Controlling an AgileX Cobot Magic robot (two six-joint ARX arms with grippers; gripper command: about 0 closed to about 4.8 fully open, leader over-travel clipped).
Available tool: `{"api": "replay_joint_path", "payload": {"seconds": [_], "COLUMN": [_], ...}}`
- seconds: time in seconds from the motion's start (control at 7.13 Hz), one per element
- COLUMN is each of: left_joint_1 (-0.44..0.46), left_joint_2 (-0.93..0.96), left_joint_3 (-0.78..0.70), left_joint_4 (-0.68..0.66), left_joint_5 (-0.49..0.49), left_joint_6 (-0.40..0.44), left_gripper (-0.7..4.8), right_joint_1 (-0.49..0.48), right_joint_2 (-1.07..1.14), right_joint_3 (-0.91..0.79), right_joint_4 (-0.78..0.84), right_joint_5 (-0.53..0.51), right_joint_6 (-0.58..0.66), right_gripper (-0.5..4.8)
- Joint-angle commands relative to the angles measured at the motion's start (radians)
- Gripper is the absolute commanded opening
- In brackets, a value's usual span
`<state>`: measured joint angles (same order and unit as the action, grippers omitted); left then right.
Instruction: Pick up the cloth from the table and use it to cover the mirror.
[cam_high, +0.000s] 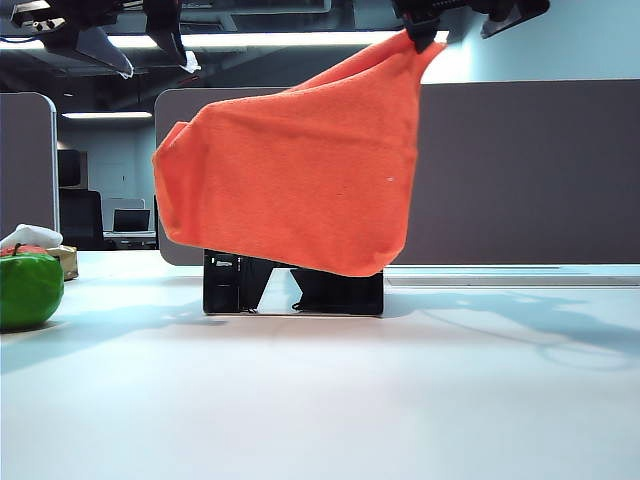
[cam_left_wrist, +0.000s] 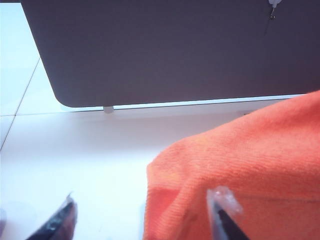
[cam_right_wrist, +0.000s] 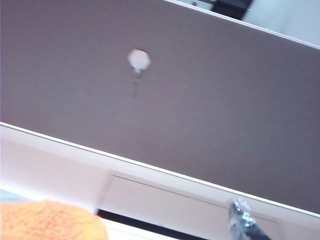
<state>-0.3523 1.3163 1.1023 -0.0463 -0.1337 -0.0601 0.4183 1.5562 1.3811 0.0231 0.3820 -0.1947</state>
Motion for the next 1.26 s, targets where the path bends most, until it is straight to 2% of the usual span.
{"api": "replay_joint_path", "payload": {"seconds": [0.14, 0.28, 0.42, 0.56, 0.7, 0.84, 1.12, 1.26], "left_joint_1": [-0.001, -0.001, -0.001, -0.001, -0.001, 0.000, 0.006, 0.006], "left_joint_2": [-0.006, -0.005, -0.005, -0.005, -0.005, -0.003, 0.046, 0.056], "left_joint_3": [0.002, 0.002, 0.002, 0.002, 0.002, 0.002, 0.002, 0.002], "left_joint_4": [0.007, 0.009, 0.010, 0.009, 0.009, -0.014, -0.136, -0.143], "left_joint_5": [0.003, 0.003, 0.003, 0.003, 0.002, -0.006, -0.001, 0.001], "left_joint_6": [0.003, 0.003, 0.002, 0.002, 0.002, 0.004, 0.027, 0.026], "left_gripper": [3.44, 3.44, 3.44, 3.44, 3.41, 2.97, 2.86, 2.86], "right_joint_1": [-0.047, -0.048, -0.045, -0.043, -0.043, -0.043, -0.043, -0.043], "right_joint_2": [-0.005, -0.003, -0.003, -0.003, -0.003, -0.003, -0.003, -0.003], "right_joint_3": [0.003, 0.003, 0.003, 0.003, 0.003, 0.003, 0.004, 0.004], "right_joint_4": [-0.130, -0.207, -0.213, -0.219, -0.218, -0.192, -0.176, -0.177], "right_joint_5": [0.009, -0.188, -0.215, -0.361, -0.359, -0.362, -0.362, -0.362], "right_joint_6": [-0.045, -0.044, -0.043, -0.042, -0.042, -0.042, -0.042, -0.042], "right_gripper": [4.47, 4.47, 4.47, 4.47, 4.47, 4.47, 4.47, 4.47]}}
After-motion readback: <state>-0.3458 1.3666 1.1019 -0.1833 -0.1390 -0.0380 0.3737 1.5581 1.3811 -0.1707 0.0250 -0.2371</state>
